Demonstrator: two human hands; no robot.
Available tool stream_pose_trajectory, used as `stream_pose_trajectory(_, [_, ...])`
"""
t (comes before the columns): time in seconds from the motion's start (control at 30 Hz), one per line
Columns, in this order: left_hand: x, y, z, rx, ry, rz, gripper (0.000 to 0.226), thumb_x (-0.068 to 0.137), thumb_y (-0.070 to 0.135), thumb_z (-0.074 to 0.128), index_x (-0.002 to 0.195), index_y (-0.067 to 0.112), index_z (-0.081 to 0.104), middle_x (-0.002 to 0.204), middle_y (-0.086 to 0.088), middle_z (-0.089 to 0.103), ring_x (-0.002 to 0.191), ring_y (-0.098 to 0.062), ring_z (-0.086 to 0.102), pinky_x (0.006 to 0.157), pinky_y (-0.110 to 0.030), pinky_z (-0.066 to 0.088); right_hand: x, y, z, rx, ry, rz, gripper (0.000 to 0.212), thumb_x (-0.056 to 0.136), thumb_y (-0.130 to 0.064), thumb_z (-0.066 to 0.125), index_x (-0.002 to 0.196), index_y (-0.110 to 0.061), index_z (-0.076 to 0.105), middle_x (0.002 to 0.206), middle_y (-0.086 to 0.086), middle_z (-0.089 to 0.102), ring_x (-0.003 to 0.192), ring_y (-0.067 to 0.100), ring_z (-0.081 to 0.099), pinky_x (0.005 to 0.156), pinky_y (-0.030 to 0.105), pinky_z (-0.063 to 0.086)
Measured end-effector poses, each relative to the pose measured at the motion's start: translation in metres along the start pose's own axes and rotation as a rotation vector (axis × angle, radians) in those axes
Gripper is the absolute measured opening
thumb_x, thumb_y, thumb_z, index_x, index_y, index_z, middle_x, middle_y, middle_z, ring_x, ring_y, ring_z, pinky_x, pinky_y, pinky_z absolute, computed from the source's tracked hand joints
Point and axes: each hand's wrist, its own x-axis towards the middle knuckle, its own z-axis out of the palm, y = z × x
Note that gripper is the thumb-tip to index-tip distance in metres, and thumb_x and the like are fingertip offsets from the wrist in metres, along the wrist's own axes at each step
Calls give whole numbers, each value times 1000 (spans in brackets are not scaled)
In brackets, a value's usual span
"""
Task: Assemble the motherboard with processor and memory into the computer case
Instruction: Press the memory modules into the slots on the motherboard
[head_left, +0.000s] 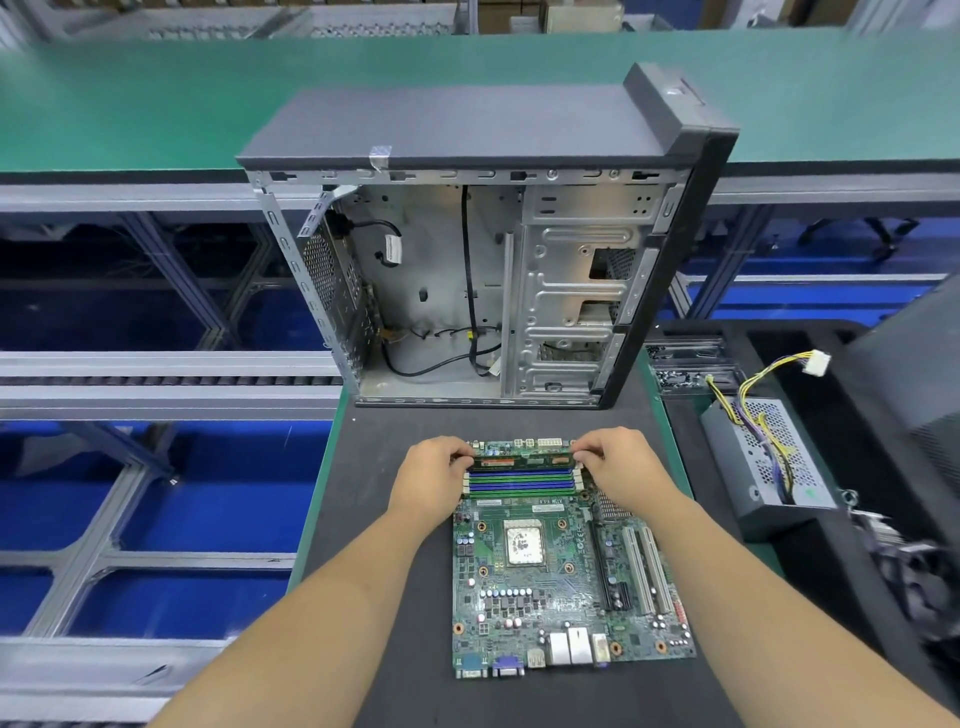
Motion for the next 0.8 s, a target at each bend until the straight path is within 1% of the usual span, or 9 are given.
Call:
stream_pose_trajectory(0.07, [0,0,0,0,6,2,17,97,15,60,103,18,75,100,4,72,81,-12,60,75,-24,46,0,1,1,0,15,2,21,102,-15,59,112,-15,77,114,0,75,94,16,63,86,23,46])
stream_pose_trajectory(0.2, [1,1,-2,0,27,13,17,97,15,60,103,18,76,102,5,73,83,-9,58,77,-20,44,1,0,0,24,37,4,20,101,-15,60,110,-16,78,110,0,76,89,15,61,83,22,45])
stream_pose_trajectory(0.4, [0,2,-3,10,12,5,18,98,16,59,105,18,76,104,4,73,84,-11,60,81,-25,49,2,-2,-2,16,21,6,20,102,-15,60,111,-15,78,111,1,75,91,15,62,84,23,46])
stream_pose_trajectory(0.53, [0,2,-4,10,11,0,18,97,17,59,105,18,75,103,4,73,82,-11,59,79,-24,48,2,-1,0,-11,7,-4,20,101,-15,60,110,-14,78,116,-1,74,90,12,59,87,23,45])
stream_pose_trajectory(0.7, [-1,3,-4,2,15,-6,16,97,17,61,103,18,76,100,3,73,75,-11,58,74,-24,47,1,2,1,-24,10,-9,20,101,-15,60,108,-14,79,116,0,74,95,16,63,90,27,49])
stream_pose_trajectory(0.8, [-2,2,-3,7,14,-3,17,97,16,61,104,18,76,103,4,73,82,-13,60,78,-25,49,1,2,2,-32,23,-19,20,101,-15,60,109,-14,78,114,0,74,91,12,59,88,24,46])
